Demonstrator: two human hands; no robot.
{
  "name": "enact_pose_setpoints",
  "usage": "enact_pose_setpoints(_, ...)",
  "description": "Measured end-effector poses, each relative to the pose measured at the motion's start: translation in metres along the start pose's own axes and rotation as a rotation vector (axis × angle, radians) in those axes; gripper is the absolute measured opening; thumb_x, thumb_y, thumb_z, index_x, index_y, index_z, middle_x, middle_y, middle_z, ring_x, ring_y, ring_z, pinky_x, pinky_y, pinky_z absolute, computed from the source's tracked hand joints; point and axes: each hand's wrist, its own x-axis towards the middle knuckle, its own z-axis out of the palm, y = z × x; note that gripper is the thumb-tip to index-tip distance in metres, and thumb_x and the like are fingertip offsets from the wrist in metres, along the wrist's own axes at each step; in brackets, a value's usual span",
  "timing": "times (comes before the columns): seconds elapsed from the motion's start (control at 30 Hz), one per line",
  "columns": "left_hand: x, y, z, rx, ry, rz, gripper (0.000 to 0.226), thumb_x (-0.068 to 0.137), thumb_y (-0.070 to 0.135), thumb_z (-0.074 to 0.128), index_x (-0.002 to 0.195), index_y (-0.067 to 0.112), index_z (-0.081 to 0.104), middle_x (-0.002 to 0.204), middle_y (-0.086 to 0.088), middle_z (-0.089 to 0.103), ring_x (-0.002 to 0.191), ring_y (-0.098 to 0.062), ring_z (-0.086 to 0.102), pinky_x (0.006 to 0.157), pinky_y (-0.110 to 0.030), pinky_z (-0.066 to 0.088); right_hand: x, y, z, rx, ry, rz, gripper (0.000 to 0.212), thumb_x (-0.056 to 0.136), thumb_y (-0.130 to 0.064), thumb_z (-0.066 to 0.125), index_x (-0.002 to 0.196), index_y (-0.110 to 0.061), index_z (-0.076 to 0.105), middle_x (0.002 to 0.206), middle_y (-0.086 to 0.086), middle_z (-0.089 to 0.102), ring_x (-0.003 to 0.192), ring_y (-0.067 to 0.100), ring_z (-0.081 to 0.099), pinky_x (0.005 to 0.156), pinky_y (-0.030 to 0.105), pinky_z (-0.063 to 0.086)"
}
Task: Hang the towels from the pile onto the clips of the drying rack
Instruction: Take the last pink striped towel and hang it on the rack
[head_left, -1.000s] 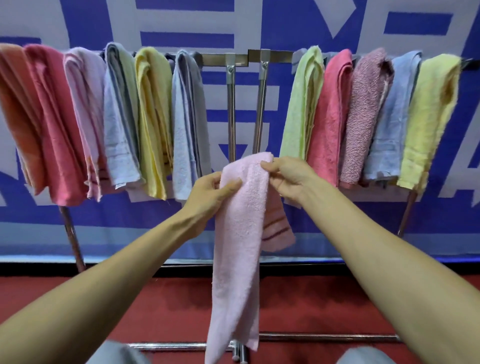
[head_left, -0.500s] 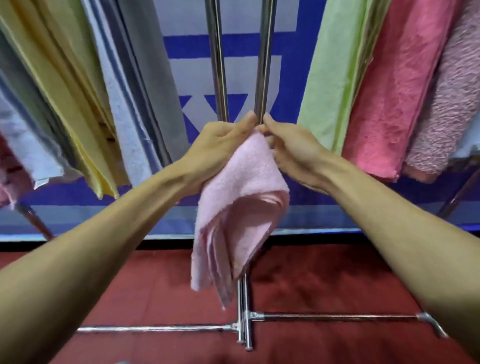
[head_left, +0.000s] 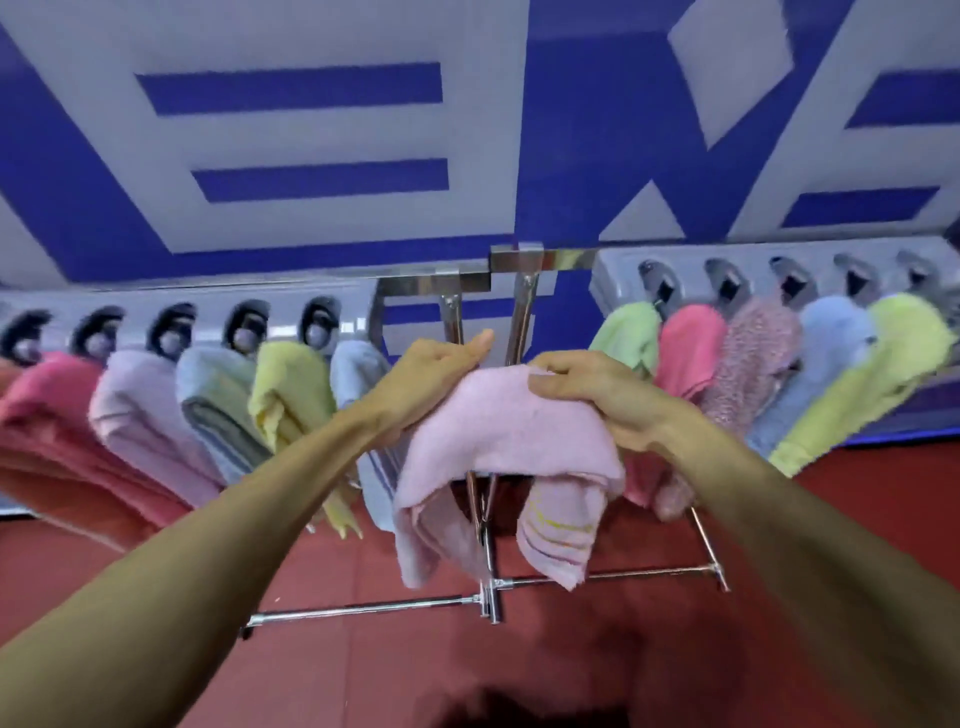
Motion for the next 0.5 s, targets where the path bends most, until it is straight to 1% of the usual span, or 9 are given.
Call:
enact_pose_setpoints(0.07,-0.012,0.019,0.002,-0.046,-0.134,-0.054,0.064,0.074,0.065,0.056,0.081,0.003,0.070,0.079,-0.013,0.069,0.068,-0.022,0.059,0.065,-0.031,0.045,-0.021,-0.026,0.000,0.028,0.045,0.000,0.013,0.080,-0.013,0.064,0.069,-0.016,0.070,0.068,-0.002,0.067,0.067,0.009,0.064,0.063,0.019,0.050)
enact_pose_setpoints(0.13,-0.024,0.034,0.010,-0.092,-0.234,-0.077,0.048,0.085,0.049,0.058,0.093,0.004,0.074,0.090,-0.010,0.074,0.079,-0.017,0.067,0.071,-0.028,0.051,-0.040,-0.043,-0.003,0.074,0.063,-0.003,0.016,0.087,-0.007,0.055,0.075,-0.010,0.065,0.068,0.000,0.067,0.069,0.010,0.064,0.065,0.021,0.051)
enact_pose_setpoints(0.2,-0.035,0.047,0.018,-0.132,-0.321,-0.086,0.030,0.089,0.032,0.060,0.090,0.005,0.072,0.082,-0.005,0.074,0.073,-0.012,0.066,0.066,-0.022,0.051,-0.057,-0.058,-0.009,0.038,0.020,0.009,0.018,0.091,-0.004,0.050,0.078,-0.009,0.060,0.070,-0.001,0.065,0.070,0.009,0.062,0.068,0.022,0.048)
enact_pose_setpoints(0.23,-0.040,0.050,0.022,-0.151,-0.363,-0.095,0.026,0.086,0.029,0.065,0.089,0.004,0.071,0.081,-0.005,0.073,0.072,-0.013,0.066,0.065,-0.023,0.051,-0.065,-0.063,-0.013,0.005,-0.003,0.029,0.020,0.093,-0.003,0.049,0.077,-0.009,0.060,0.070,-0.002,0.064,0.070,0.007,0.061,0.068,0.021,0.047)
enact_pose_setpoints(0.3,-0.050,0.052,0.032,-0.150,-0.438,-0.145,0.037,0.075,0.034,0.077,0.094,0.003,0.071,0.091,-0.013,0.072,0.083,-0.021,0.066,0.074,-0.029,0.052,-0.084,-0.072,-0.025,-0.059,-0.012,0.073,0.028,0.095,-0.002,0.047,0.070,-0.010,0.057,0.062,-0.007,0.061,0.061,0.002,0.057,0.060,0.016,0.045)
enact_pose_setpoints(0.4,-0.068,0.064,0.064,0.005,-0.522,-0.195,0.052,0.065,0.044,0.081,0.098,0.005,0.072,0.100,-0.015,0.071,0.091,-0.027,0.065,0.081,-0.034,0.051,-0.118,-0.079,-0.051,-0.141,-0.049,0.106,0.034,0.097,-0.003,0.046,0.063,-0.011,0.046,0.053,-0.012,0.051,0.050,-0.001,0.048,0.051,0.013,0.039)
enact_pose_setpoints(0.43,-0.073,0.071,0.077,0.060,-0.525,-0.199,0.051,0.068,0.044,0.081,0.098,0.004,0.071,0.100,-0.012,0.072,0.091,-0.026,0.067,0.083,-0.034,0.052,-0.129,-0.081,-0.062,-0.175,-0.061,0.107,0.035,0.097,-0.003,0.047,0.063,-0.012,0.043,0.052,-0.013,0.049,0.048,-0.002,0.045,0.050,0.014,0.036)
enact_pose_setpoints(0.47,-0.078,0.079,0.092,0.082,-0.517,-0.200,0.044,0.074,0.039,0.078,0.097,0.003,0.071,0.096,-0.007,0.074,0.089,-0.022,0.068,0.081,-0.031,0.053,-0.140,-0.084,-0.074,-0.209,-0.068,0.109,0.036,0.097,-0.004,0.046,0.063,-0.012,0.042,0.050,-0.014,0.048,0.047,-0.002,0.044,0.049,0.013,0.035)
enact_pose_setpoints(0.5,-0.081,0.089,0.107,0.085,-0.492,-0.194,0.031,0.081,0.032,0.073,0.093,0.004,0.071,0.088,-0.001,0.075,0.082,-0.017,0.069,0.075,-0.026,0.054,-0.152,-0.088,-0.084,-0.242,-0.068,0.105,0.037,0.098,-0.004,0.046,0.062,-0.013,0.042,0.049,-0.015,0.047,0.045,-0.003,0.043,0.047,0.013,0.034)
